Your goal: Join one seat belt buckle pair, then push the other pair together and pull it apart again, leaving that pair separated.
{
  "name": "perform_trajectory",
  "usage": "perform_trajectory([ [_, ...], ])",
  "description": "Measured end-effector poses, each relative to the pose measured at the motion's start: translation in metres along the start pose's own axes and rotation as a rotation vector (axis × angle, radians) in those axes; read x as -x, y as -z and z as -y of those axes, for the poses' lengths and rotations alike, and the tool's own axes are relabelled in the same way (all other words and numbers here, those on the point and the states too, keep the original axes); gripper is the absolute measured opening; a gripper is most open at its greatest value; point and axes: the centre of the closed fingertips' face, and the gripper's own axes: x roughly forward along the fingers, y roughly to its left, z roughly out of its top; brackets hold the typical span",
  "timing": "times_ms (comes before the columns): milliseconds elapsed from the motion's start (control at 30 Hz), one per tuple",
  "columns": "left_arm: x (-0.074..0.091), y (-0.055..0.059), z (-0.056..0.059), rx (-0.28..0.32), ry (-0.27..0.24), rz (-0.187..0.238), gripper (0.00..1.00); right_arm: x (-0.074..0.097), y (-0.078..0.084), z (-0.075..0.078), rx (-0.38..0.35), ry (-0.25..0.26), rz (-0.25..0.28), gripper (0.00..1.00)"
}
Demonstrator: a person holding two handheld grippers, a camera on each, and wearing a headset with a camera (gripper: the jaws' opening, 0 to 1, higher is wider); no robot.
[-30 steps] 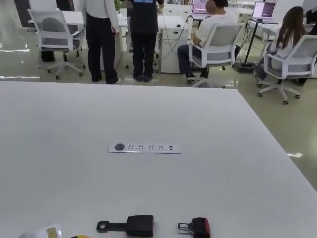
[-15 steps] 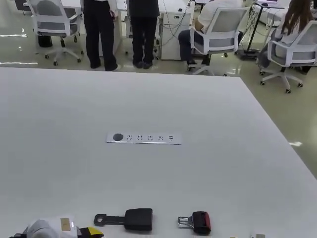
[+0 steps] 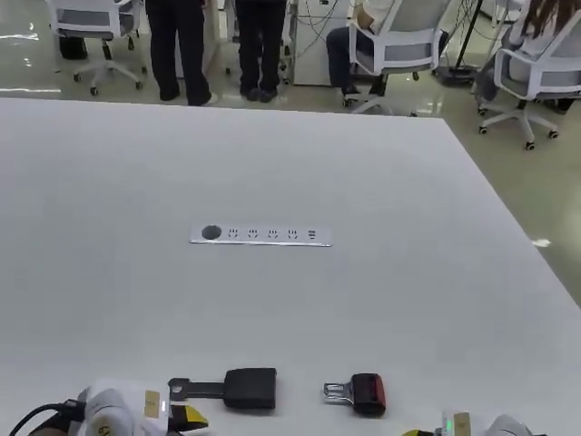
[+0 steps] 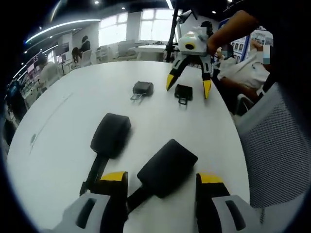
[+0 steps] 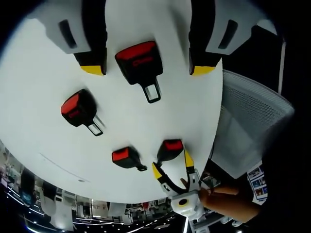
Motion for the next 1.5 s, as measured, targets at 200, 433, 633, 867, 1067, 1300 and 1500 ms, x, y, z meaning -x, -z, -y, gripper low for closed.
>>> perform_trajectory([
  [200, -0.012, 0.006, 0.001, -0.071, 0.048, -0.023, 0.57, 0.000, 0.005, 0.002, 0.021, -0.018, -0.024, 0.64],
  [433, -0.017, 0.009, -0.003, -0.119, 0.040, -0.037, 0.48, 0.000, 0.007, 0.001, 0.045, -0.034, -0.027, 0.55],
  [633, -0.018, 0.014, -0.004, -0.105, 0.031, -0.024, 0.44, -0.001, 0.004, -0.001, 0.075, -0.033, -0.027, 0.50],
  [867, -0.019, 0.017, -0.009, -0.012, -0.051, 0.011, 0.39, -0.001, 0.001, 0.006, 0.083, 0.013, -0.019, 0.36],
  [1067, -0.017, 0.014, -0.011, 0.048, -0.107, 0.040, 0.34, -0.001, 0.002, 0.007, 0.089, 0.020, -0.013, 0.36],
  [1300, -0.015, 0.011, -0.009, 0.042, -0.103, 0.034, 0.33, 0.001, 0.003, 0.006, 0.094, 0.023, -0.029, 0.35],
  [1500, -0.015, 0.010, -0.006, 0.007, -0.071, 0.013, 0.33, 0.002, 0.004, 0.007, 0.092, 0.023, -0.039, 0.35],
])
